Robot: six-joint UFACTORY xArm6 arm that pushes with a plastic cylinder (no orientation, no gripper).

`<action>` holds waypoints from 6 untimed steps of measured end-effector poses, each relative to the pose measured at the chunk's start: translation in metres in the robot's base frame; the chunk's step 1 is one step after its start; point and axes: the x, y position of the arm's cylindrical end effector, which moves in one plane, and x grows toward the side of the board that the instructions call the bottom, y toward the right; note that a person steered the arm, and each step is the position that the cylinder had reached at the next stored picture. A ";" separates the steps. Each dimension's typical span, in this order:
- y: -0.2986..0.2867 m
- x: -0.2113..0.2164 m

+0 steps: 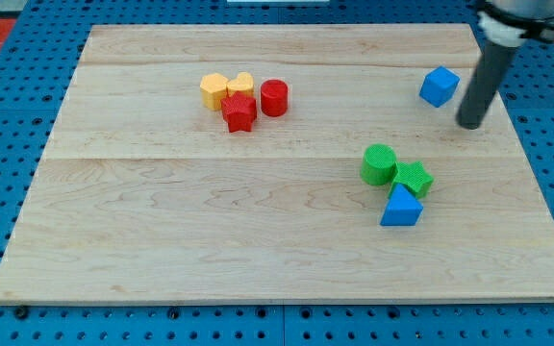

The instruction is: Push the blue cube upwards

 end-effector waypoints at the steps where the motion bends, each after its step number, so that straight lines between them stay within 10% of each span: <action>1: 0.000 -0.046; 3: -0.150 -0.061; 6: -0.147 -0.135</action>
